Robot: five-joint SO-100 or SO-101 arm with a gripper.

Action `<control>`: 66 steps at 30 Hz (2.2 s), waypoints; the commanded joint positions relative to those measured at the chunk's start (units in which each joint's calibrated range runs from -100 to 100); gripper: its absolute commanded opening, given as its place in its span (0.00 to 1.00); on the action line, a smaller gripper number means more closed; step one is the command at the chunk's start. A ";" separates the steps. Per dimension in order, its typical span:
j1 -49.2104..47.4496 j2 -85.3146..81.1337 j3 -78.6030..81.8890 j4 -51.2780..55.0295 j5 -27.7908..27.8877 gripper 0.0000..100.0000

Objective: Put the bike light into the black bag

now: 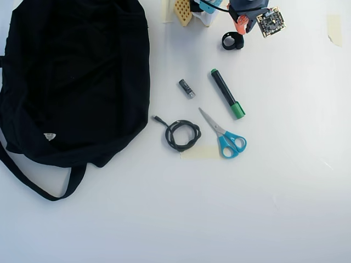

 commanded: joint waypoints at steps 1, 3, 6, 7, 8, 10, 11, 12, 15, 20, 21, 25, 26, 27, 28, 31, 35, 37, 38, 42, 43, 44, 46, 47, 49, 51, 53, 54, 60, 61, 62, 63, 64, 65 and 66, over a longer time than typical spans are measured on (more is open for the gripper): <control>1.03 -0.68 -1.64 0.51 0.18 0.02; 2.08 -0.68 -1.82 0.51 0.18 0.02; 3.95 -0.77 -1.91 0.51 0.18 0.02; 4.55 -0.77 -1.91 0.51 0.23 0.02; 5.15 -0.77 -1.91 0.51 0.60 0.02; 6.49 -0.77 -1.91 0.51 1.86 0.02; 7.31 -0.77 -1.91 0.51 2.33 0.02; 7.99 -0.77 -1.91 0.51 2.70 0.02; 9.33 -0.85 -1.37 0.51 3.43 0.02; 9.48 -3.34 1.95 0.51 3.33 0.02; 9.48 -4.67 3.03 0.51 3.33 0.02; 9.56 -10.73 6.90 0.51 2.86 0.02; 9.56 -11.89 7.43 0.51 2.80 0.02; 9.56 -12.97 7.61 0.42 2.80 0.02; 9.63 -13.63 7.70 0.42 2.80 0.02; 10.38 -13.80 7.70 0.34 2.80 0.05; 10.08 -12.97 7.70 0.34 2.80 0.18; 9.71 -12.63 7.79 0.42 2.80 0.22; 9.71 -12.55 8.15 0.42 2.80 0.23; 9.56 -12.55 8.60 0.42 1.96 0.20; 9.56 -12.55 8.60 0.42 1.96 0.20; 9.48 -12.55 8.60 0.34 1.96 0.20; 8.51 -12.55 8.78 0.34 1.91 0.20; 8.14 -12.47 8.78 0.34 1.60 0.20; 6.94 -12.47 8.78 0.34 0.71 0.20; 5.59 -12.47 9.32 0.34 -0.45 0.20; 4.40 -12.47 9.77 0.34 -1.34 0.20; 4.17 -12.47 10.04 0.25 -1.55 0.21; 3.95 -12.47 11.48 -0.27 -2.23 0.32; 3.95 -12.47 11.48 -0.27 -2.28 0.32; 3.95 -12.47 11.48 -0.18 -2.28 0.32; 3.95 -12.47 11.48 -0.18 -2.28 0.31; 3.95 -12.47 11.48 -0.18 -2.28 0.30; 3.95 -12.47 11.48 -0.18 -2.28 0.28; 3.95 -12.47 11.57 -0.18 -2.28 0.27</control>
